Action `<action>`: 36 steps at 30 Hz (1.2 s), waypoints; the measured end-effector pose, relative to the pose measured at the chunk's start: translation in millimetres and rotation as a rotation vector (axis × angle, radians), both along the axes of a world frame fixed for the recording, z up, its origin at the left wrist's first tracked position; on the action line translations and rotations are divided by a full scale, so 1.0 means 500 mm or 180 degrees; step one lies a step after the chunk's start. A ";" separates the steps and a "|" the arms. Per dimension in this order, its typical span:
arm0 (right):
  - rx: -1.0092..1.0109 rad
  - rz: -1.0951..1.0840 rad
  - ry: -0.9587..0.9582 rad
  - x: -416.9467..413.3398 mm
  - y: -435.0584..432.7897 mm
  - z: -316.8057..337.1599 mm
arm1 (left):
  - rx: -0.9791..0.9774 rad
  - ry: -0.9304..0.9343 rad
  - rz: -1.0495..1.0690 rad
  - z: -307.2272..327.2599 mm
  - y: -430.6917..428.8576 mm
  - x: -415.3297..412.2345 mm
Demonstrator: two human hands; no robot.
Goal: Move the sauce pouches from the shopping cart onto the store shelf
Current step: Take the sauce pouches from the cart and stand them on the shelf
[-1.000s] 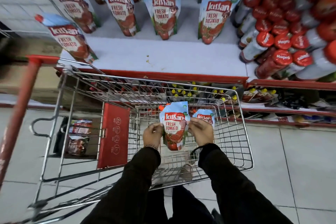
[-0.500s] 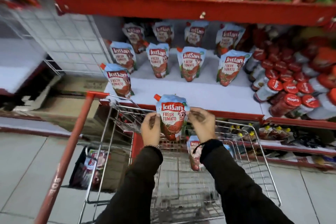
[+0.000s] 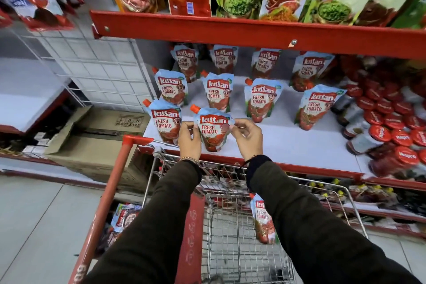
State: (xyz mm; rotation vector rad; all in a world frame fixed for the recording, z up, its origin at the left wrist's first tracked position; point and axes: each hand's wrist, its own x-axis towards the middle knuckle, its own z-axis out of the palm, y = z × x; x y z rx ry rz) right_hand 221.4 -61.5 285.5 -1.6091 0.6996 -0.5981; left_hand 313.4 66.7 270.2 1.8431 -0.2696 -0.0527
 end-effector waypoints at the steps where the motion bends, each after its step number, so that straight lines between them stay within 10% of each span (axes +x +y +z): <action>1: 0.0017 -0.0012 0.0037 0.006 0.000 -0.007 | 0.0020 0.0000 0.0007 -0.009 -0.002 0.004; 27: -0.0045 0.0010 0.0246 -0.126 0.025 -0.078 | -0.0481 0.0204 0.0504 -0.052 0.025 -0.147; 36: -0.0015 -0.0047 0.0876 -0.344 0.009 -0.210 | 0.0204 0.0275 -0.0020 -0.191 -0.001 -0.347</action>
